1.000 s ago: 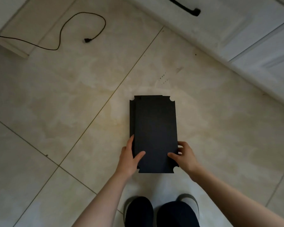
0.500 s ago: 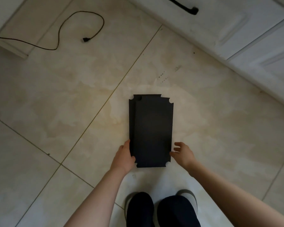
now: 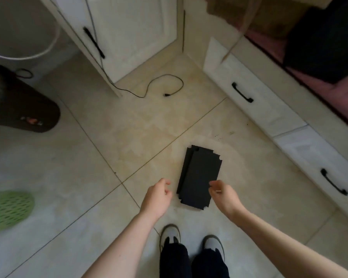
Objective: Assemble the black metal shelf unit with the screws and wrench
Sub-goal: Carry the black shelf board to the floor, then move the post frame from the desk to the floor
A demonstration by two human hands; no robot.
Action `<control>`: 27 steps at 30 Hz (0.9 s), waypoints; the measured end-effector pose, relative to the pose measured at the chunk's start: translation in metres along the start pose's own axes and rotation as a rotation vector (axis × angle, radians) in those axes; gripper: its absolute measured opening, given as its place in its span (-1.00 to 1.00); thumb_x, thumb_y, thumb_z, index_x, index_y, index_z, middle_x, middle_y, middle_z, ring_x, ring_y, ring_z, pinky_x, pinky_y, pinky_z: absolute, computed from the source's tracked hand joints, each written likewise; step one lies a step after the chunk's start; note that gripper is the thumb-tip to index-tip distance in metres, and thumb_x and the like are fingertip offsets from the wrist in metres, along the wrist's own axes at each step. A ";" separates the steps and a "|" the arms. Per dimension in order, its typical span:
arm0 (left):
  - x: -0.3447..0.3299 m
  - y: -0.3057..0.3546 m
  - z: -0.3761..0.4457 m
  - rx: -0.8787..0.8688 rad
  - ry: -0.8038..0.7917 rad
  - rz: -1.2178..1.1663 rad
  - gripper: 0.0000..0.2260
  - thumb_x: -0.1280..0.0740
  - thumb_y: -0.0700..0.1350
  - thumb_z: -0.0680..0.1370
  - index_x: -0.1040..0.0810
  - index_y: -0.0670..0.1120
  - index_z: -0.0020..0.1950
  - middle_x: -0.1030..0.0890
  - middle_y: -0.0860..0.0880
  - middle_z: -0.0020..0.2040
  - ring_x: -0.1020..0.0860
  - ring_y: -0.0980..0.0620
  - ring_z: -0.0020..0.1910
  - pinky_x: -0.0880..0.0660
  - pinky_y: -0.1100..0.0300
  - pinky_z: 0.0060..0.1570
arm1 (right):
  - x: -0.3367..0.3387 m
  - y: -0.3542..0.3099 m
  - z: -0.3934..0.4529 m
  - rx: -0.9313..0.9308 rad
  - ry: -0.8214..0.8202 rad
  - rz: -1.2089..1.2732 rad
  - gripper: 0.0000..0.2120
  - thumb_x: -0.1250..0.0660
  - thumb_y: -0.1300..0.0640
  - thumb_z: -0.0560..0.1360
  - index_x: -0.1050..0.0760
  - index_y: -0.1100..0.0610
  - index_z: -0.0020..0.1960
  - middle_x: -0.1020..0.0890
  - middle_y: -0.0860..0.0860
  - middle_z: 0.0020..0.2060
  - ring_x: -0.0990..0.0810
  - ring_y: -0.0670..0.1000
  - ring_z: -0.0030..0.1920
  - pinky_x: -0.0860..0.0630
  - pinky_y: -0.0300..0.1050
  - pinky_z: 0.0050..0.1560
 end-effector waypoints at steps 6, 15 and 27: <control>0.068 0.019 -0.118 0.012 0.182 -0.165 -0.80 -0.27 -0.12 0.64 -0.54 0.03 0.26 -0.64 0.11 -0.01 -0.56 0.23 -0.10 -0.38 0.41 -0.24 | 0.019 -0.101 -0.103 0.252 -0.064 -0.123 -0.67 -0.11 0.13 0.67 -0.38 0.12 0.40 -0.56 -0.08 -0.08 -0.50 -0.14 -0.21 -0.46 -0.24 -0.19; 0.153 0.002 -0.319 0.176 0.472 -0.610 -0.83 -0.28 -0.23 0.63 -0.56 -0.06 0.19 -0.68 -0.02 -0.02 -0.64 0.01 -0.04 -0.58 0.10 0.04 | 0.001 -0.210 -0.286 0.504 -0.233 -0.184 -0.73 -0.24 0.12 0.63 -0.45 0.08 0.32 -0.60 -0.02 0.09 -0.54 -0.04 0.16 -0.43 -0.26 0.06; 0.229 -0.061 -0.477 0.178 0.836 -0.919 -0.81 -0.29 -0.26 0.62 -0.58 -0.02 0.15 -0.69 0.05 -0.14 -0.64 0.22 -0.18 -0.56 0.29 -0.11 | -0.079 -0.310 -0.440 0.727 -0.382 -0.250 -0.77 -0.23 0.14 0.63 -0.46 0.08 0.28 -0.62 0.00 0.13 -0.55 -0.06 0.20 -0.45 -0.18 0.21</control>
Point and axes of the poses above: each hand's wrist, its own z-axis towards the middle knuckle, its own x-axis out of the back of the hand, y = z × x, the point moved 1 cm from there along z, towards the middle knuckle
